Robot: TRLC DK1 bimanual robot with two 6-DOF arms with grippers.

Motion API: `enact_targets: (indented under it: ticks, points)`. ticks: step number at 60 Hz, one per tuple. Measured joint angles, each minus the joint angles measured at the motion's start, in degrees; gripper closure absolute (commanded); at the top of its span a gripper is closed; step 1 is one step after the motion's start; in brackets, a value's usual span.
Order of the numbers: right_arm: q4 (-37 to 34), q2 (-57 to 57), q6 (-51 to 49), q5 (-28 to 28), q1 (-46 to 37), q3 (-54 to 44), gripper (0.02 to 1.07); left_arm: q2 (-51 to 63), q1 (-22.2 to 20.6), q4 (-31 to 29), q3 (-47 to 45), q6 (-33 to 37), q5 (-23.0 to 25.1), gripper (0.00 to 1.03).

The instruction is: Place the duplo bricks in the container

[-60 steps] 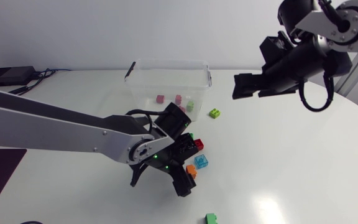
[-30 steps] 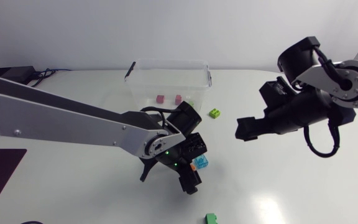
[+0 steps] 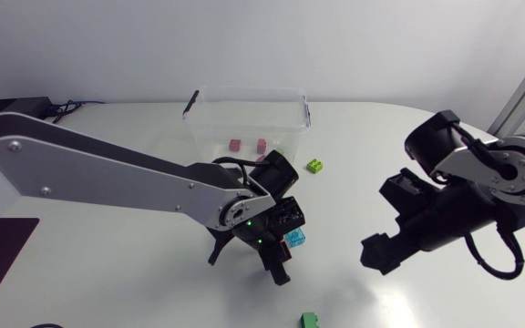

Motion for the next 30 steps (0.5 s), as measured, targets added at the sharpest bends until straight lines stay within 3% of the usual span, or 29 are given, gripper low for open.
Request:
enact_targets:
  ticks: [30]
  points:
    - [-5.18, 5.99, -3.19, 0.83, 4.57, -3.78, 0.07, -8.07, 2.62, -5.79, 1.31, -0.04, 1.57, 0.90]
